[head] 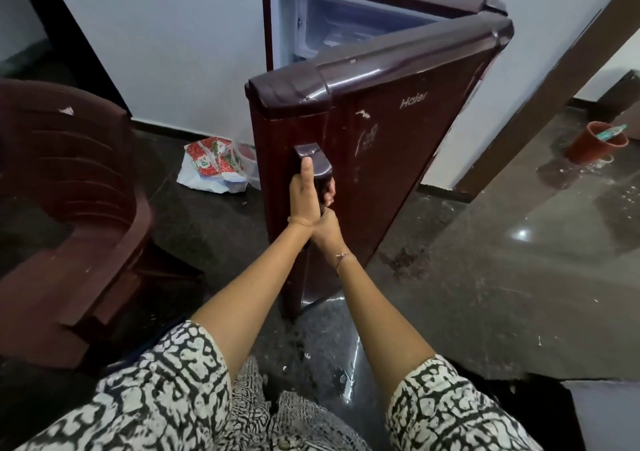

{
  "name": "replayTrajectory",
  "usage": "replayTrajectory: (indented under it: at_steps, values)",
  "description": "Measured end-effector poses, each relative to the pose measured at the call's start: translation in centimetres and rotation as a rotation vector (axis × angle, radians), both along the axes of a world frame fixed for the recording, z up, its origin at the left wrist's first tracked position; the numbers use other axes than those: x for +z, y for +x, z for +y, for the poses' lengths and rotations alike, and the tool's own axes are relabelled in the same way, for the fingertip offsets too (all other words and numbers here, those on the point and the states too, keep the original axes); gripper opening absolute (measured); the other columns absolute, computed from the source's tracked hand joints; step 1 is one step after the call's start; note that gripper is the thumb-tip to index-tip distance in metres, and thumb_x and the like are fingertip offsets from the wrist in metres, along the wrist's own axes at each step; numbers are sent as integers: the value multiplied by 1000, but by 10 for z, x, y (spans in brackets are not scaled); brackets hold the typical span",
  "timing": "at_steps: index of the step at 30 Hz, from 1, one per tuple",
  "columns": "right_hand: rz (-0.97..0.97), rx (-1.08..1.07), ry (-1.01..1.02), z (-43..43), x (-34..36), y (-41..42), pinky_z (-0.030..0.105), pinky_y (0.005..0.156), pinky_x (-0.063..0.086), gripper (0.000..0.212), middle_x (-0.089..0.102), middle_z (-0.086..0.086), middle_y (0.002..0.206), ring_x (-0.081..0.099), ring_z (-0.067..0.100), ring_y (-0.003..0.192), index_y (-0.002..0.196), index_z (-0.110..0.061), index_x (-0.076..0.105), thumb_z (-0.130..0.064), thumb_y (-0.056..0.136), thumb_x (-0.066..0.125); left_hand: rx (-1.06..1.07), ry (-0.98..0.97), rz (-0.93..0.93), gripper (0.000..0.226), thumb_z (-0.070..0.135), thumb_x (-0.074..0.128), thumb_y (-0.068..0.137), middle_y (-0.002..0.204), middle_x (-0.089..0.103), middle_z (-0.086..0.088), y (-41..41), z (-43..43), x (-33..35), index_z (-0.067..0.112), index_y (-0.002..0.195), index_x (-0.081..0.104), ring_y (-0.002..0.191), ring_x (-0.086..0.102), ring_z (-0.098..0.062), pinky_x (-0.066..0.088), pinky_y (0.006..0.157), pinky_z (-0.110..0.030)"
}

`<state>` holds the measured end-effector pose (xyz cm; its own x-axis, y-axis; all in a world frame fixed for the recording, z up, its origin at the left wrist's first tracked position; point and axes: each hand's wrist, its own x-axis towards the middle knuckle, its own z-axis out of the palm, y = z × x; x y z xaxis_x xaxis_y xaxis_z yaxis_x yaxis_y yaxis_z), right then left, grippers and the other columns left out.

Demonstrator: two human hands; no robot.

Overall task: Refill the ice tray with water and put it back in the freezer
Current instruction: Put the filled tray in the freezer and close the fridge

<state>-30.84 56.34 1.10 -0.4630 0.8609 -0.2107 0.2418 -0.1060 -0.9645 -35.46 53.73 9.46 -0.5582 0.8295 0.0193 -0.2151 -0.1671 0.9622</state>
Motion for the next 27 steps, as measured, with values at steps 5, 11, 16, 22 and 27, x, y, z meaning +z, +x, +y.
replayTrajectory:
  at_steps: [5,11,16,22,27]
  values:
    - [-54,-25,-25,15,-1,-29,33,53,46,11,59,3,67,53,15,60,77,-2,59,-8,82,67,113,49,173,95,93,42,58,45,44,0,-23,13,-10,-1,68,52,34,41,-4,35,39,-22]
    - [87,-54,-20,33,-6,-75,32,52,43,13,57,2,62,52,15,57,73,-4,58,-7,81,67,63,44,201,84,91,45,58,42,47,7,-71,35,-13,7,64,45,35,43,-5,37,39,-23]
    - [112,-56,-25,59,-12,-112,33,55,42,9,58,3,64,53,14,58,76,-3,59,-5,82,66,-35,45,227,79,91,43,59,38,45,6,-113,61,-16,11,55,44,33,40,-3,36,40,-19]
    - [182,-129,16,94,-14,-163,36,65,44,23,58,2,69,53,18,70,69,-15,56,2,82,64,-66,51,217,83,90,42,61,37,47,5,-162,100,-17,7,55,46,32,41,-3,36,41,-15]
    - [189,-144,11,123,-17,-192,29,60,45,20,58,2,69,54,13,66,72,-14,56,1,84,63,-40,55,208,93,93,38,58,34,46,6,-189,130,-17,0,54,48,30,41,-3,35,37,-14]
